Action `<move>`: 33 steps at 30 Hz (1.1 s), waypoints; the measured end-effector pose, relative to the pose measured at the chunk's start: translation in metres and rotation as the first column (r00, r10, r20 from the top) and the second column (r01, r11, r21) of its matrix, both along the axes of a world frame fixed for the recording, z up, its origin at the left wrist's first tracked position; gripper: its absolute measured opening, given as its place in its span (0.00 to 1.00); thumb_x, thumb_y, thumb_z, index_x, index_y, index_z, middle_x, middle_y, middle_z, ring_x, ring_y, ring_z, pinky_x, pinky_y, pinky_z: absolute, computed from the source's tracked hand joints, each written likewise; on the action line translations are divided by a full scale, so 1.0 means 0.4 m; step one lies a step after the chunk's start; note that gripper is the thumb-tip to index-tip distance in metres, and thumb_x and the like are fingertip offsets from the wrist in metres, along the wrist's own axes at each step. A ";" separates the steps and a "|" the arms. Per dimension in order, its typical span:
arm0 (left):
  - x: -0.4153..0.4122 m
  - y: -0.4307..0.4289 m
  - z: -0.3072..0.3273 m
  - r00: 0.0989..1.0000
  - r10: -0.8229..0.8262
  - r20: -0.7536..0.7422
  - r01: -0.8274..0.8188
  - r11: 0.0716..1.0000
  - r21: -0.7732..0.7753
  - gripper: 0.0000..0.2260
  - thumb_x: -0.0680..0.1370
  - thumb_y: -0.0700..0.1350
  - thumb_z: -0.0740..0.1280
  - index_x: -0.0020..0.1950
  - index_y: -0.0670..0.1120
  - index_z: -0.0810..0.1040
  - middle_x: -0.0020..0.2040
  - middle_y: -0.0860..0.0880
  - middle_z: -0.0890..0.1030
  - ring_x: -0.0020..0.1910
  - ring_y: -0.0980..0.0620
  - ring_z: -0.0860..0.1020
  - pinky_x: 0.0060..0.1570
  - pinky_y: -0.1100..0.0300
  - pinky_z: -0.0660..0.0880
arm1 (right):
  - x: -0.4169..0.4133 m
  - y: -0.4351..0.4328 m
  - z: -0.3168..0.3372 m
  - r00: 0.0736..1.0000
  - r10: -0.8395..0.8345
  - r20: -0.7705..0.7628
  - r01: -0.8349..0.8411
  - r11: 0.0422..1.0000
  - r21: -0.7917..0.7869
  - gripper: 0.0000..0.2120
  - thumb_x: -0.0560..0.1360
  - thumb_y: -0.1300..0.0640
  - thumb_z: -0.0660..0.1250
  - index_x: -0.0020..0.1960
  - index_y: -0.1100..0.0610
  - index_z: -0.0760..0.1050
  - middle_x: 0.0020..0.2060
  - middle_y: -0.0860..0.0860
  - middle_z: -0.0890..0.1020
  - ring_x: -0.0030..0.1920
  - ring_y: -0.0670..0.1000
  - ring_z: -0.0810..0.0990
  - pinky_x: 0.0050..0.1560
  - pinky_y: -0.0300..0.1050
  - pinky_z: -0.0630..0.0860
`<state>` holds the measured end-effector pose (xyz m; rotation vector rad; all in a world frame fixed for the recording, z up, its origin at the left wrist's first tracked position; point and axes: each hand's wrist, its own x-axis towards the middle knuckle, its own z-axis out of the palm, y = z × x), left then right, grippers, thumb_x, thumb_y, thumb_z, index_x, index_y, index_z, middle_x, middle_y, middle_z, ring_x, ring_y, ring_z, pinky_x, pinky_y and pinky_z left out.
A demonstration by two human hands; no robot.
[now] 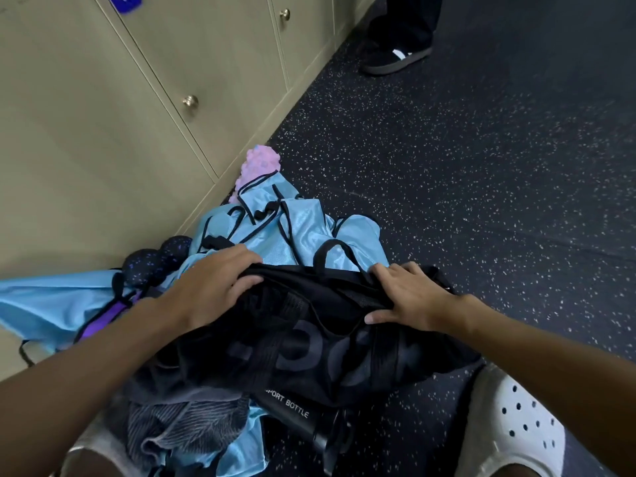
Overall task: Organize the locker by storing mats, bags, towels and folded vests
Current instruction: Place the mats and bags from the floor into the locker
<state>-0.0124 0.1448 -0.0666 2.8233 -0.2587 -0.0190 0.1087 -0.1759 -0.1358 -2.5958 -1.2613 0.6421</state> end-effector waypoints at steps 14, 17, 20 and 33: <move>-0.007 0.197 0.493 0.974 0.227 -0.004 -0.220 0.940 -0.261 0.03 0.78 0.47 0.71 0.50 0.49 0.81 0.45 0.52 0.83 0.48 0.52 0.80 0.54 0.59 0.73 | -0.007 0.197 0.548 1.000 0.001 -0.031 0.012 0.911 0.413 0.08 0.73 0.53 0.74 0.47 0.53 0.76 0.42 0.45 0.82 0.44 0.42 0.80 0.48 0.45 0.77; -0.042 0.239 0.615 0.959 0.279 0.046 -0.259 0.933 -0.251 0.05 0.77 0.46 0.72 0.47 0.57 0.80 0.44 0.58 0.83 0.45 0.61 0.79 0.52 0.62 0.74 | -0.022 0.257 0.686 0.997 0.031 -0.072 0.010 0.862 0.507 0.17 0.72 0.57 0.74 0.57 0.47 0.73 0.51 0.40 0.82 0.54 0.38 0.80 0.56 0.40 0.76; -0.088 0.286 0.718 0.914 0.374 0.157 -0.330 0.911 -0.246 0.06 0.73 0.57 0.72 0.47 0.61 0.79 0.46 0.63 0.83 0.46 0.65 0.79 0.54 0.61 0.75 | -0.040 0.323 0.813 0.998 0.060 -0.032 -0.031 0.825 0.565 0.27 0.72 0.60 0.74 0.66 0.43 0.70 0.57 0.36 0.80 0.60 0.34 0.76 0.63 0.36 0.71; -0.219 0.425 1.004 0.464 0.663 0.587 -0.572 0.731 -0.372 0.26 0.82 0.56 0.60 0.79 0.57 0.56 0.80 0.53 0.57 0.80 0.53 0.51 0.76 0.41 0.52 | -0.032 0.599 1.177 0.996 0.009 -0.092 0.067 0.615 0.785 0.05 0.73 0.63 0.73 0.48 0.57 0.81 0.43 0.55 0.86 0.44 0.52 0.85 0.52 0.53 0.80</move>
